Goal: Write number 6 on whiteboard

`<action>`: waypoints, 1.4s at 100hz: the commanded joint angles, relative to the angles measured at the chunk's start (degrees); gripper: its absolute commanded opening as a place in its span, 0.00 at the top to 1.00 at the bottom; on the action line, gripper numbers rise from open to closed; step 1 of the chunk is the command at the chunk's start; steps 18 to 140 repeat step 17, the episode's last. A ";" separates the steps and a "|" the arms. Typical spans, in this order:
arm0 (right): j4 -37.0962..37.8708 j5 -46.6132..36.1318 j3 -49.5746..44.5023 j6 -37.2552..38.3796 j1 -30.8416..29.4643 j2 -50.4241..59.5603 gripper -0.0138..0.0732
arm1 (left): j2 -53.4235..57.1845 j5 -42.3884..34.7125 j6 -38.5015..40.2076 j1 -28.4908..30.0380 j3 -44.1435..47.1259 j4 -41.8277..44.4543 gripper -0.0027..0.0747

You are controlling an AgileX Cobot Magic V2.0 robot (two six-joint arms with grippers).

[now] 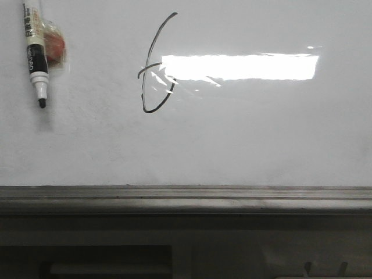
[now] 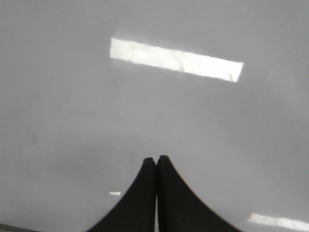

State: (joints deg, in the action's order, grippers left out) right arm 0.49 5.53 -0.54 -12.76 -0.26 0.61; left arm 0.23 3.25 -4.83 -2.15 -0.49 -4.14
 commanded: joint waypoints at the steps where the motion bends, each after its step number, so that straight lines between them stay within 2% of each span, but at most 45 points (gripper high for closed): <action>1: 0.60 -4.28 -1.32 0.14 -0.39 1.05 0.92 | 1.78 -4.07 0.63 -0.47 2.77 -0.54 0.99; 140: 0.60 -4.28 -1.32 0.14 -0.39 1.05 0.92 | 1.78 -4.07 0.63 -0.47 2.77 -0.54 0.99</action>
